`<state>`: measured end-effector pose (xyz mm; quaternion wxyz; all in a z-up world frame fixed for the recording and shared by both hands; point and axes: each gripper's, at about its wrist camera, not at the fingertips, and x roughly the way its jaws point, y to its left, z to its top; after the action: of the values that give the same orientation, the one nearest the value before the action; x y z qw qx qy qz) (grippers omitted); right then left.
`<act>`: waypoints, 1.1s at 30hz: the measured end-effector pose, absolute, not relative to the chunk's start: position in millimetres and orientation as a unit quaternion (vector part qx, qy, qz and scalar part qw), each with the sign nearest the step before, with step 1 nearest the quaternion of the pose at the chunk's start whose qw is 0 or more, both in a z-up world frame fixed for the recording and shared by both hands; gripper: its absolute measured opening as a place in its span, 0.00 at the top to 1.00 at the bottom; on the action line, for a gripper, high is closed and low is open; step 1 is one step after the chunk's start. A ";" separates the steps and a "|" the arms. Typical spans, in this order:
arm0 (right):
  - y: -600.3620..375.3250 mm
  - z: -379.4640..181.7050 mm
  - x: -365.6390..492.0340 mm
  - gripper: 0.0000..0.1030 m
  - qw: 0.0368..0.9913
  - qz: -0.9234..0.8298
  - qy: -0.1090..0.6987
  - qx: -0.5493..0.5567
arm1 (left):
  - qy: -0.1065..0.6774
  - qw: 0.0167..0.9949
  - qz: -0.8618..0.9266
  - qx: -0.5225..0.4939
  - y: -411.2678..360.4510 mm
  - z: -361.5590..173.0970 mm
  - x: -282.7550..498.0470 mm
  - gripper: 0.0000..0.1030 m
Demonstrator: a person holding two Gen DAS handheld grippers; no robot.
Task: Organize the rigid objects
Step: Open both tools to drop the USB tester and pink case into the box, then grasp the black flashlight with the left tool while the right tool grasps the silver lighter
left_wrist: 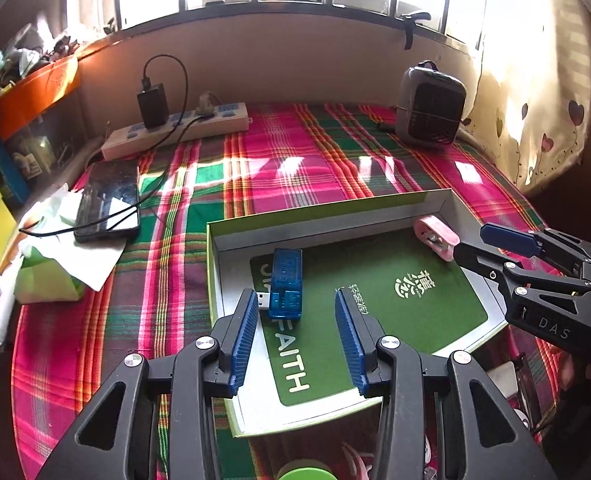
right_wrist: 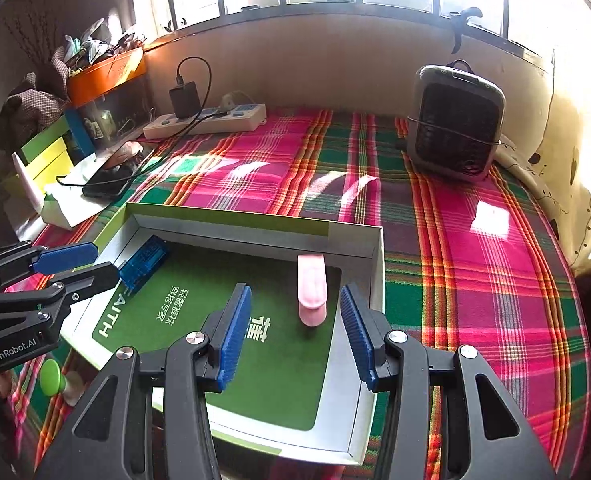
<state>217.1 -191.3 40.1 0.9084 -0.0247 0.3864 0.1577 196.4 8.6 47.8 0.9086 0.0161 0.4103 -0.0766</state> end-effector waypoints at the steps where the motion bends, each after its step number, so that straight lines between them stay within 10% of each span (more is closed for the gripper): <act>1: -192.6 40.9 213.8 0.54 0.909 0.159 0.385 -0.022 | 0.410 0.909 -0.078 0.013 9.7 48.5 193.5 0.62; 33: -233.6 31.3 106.9 0.54 0.913 0.148 0.381 -0.008 | 0.409 0.907 -0.096 -0.028 14.2 38.9 85.2 0.62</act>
<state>106.9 -233.6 31.3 0.9125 -0.0080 0.3814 0.1476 85.2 14.2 38.9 0.9068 -0.0283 0.4095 -0.0956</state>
